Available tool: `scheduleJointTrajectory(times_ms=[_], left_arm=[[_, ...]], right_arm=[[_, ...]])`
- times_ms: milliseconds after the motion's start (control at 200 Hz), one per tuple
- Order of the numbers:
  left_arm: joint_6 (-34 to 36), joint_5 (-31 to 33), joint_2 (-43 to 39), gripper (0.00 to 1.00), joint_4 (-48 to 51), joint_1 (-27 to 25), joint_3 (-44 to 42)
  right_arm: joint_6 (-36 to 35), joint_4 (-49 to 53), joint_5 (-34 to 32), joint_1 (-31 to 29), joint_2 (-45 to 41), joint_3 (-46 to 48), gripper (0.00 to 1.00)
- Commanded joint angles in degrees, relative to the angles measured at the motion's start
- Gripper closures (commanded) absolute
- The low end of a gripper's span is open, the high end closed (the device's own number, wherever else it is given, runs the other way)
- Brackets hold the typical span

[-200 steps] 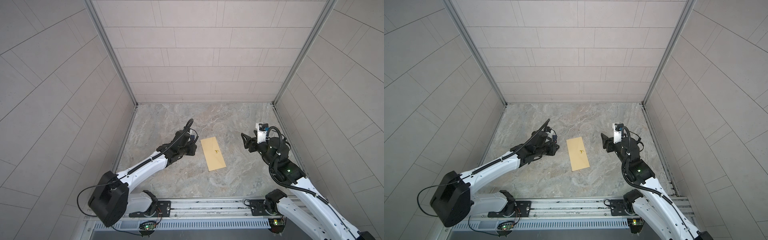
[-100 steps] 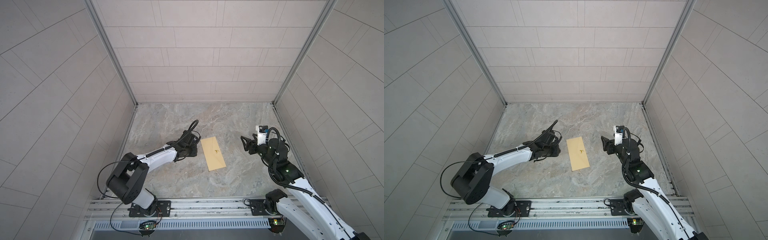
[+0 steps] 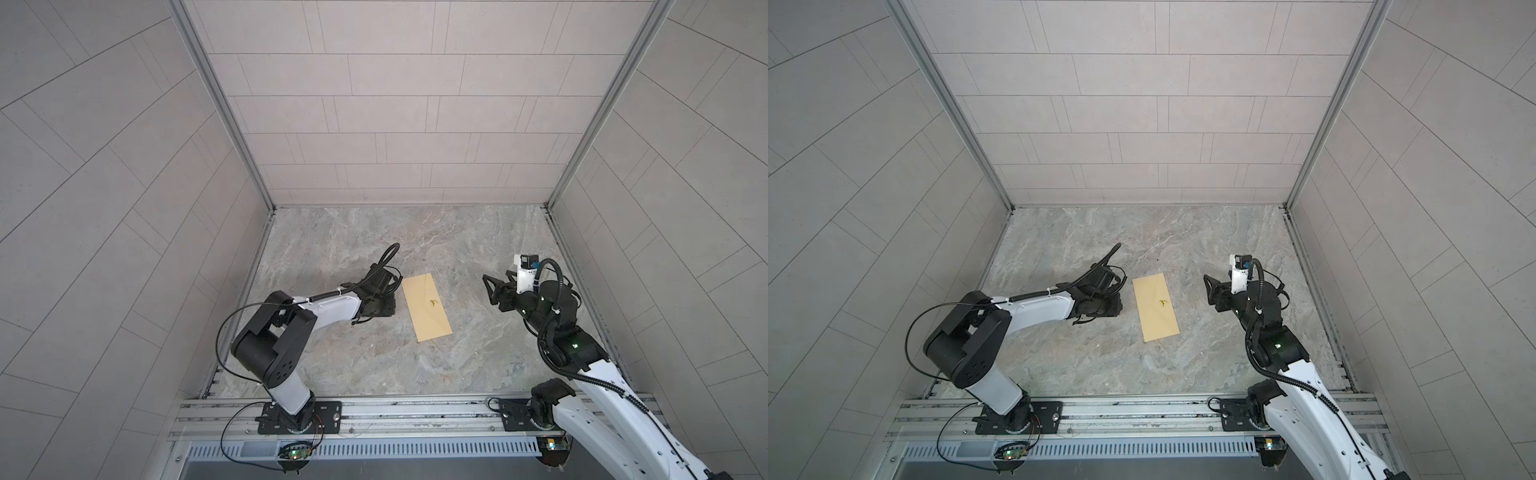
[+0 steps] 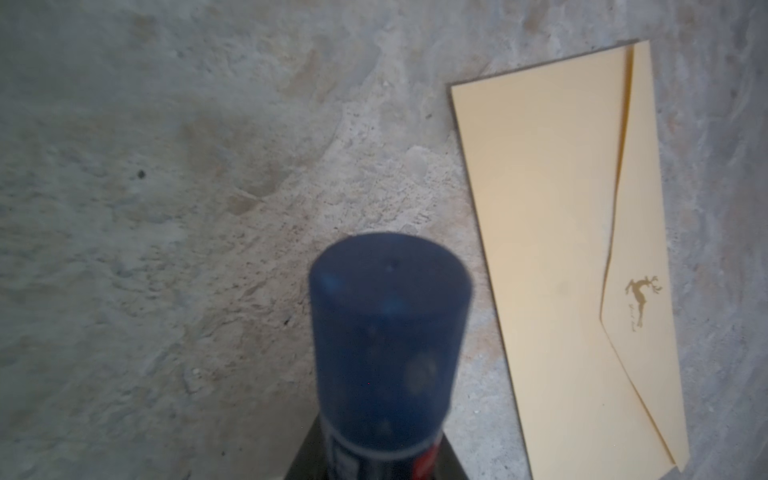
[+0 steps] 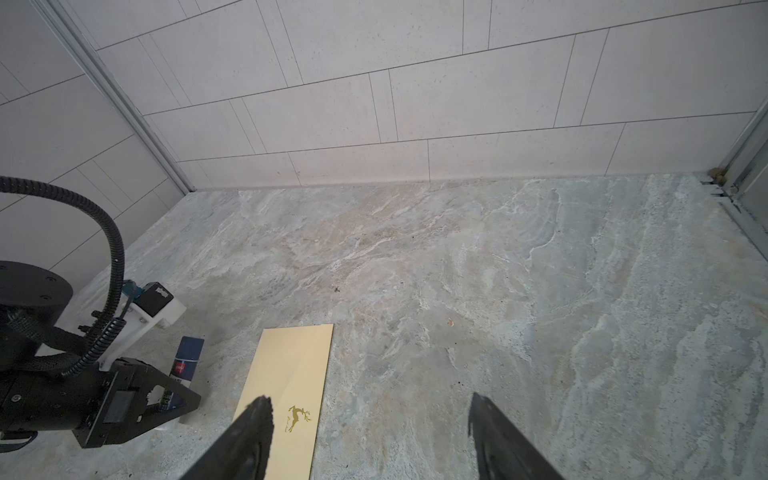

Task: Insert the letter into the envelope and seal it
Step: 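Lower the capped glue stick beside the envelope with the left gripper and release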

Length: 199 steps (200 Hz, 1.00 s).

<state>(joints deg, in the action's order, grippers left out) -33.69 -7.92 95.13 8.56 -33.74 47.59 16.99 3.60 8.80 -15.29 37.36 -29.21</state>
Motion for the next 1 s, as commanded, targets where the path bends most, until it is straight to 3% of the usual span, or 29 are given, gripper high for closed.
scheduleJointTrajectory(times_ms=[0, 225, 650, 991], left_arm=[[-0.6, -0.4, 0.9, 0.74, -0.8, 0.6, 0.8], [-1.7, 0.4, 0.9, 0.61, -1.7, 0.8, -0.3], [-4.2, 2.0, -0.7, 0.67, -3.4, 0.8, -2.2], [-6.7, 4.1, -3.6, 0.63, -5.5, 0.8, -4.5]], right_arm=[[0.6, -0.8, 0.8, 0.4, -0.4, 0.2, 0.25], [0.5, -1.0, 1.5, 0.8, 0.0, 0.1, 0.25], [1.5, -2.0, 2.3, 1.4, -0.1, 1.4, 0.25], [2.1, -2.5, 3.2, 1.7, 0.1, 1.9, 0.25]])
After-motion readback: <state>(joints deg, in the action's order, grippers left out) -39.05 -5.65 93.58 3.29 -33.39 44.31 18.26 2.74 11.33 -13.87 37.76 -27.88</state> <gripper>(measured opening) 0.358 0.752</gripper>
